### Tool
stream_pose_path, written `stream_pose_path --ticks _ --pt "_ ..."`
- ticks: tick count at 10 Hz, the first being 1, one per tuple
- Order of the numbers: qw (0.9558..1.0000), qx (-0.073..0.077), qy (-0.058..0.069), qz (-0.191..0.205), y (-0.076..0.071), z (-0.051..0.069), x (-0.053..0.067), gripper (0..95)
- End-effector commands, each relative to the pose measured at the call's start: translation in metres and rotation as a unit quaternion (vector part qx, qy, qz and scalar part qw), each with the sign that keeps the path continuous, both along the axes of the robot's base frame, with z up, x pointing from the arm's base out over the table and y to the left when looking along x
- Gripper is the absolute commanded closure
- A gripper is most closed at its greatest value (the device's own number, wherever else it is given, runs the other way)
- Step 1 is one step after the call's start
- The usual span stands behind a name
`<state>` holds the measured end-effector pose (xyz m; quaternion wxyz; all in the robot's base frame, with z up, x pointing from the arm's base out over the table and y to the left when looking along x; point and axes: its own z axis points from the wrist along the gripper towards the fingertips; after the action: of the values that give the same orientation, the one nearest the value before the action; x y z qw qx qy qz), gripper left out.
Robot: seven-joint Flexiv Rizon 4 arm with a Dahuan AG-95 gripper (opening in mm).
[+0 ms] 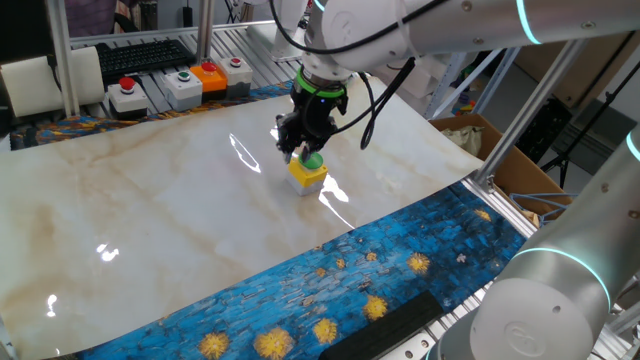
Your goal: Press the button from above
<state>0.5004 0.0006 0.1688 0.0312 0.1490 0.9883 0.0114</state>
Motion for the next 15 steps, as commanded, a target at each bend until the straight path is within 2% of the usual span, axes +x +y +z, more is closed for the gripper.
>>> stream_pose_path --ticks 1,7,12,15 --pt "1.0000 0.001 -0.002 -0.005 0.000 -0.001 0.000 95.0" --pt "1.0000 0.002 -0.002 0.002 0.000 -0.001 0.000 95.0" --pt "0.9999 0.006 -0.006 0.009 -0.013 -0.007 0.003 95.0" --pt "0.9998 0.004 -0.009 0.016 -0.019 -0.005 0.008 95.0"
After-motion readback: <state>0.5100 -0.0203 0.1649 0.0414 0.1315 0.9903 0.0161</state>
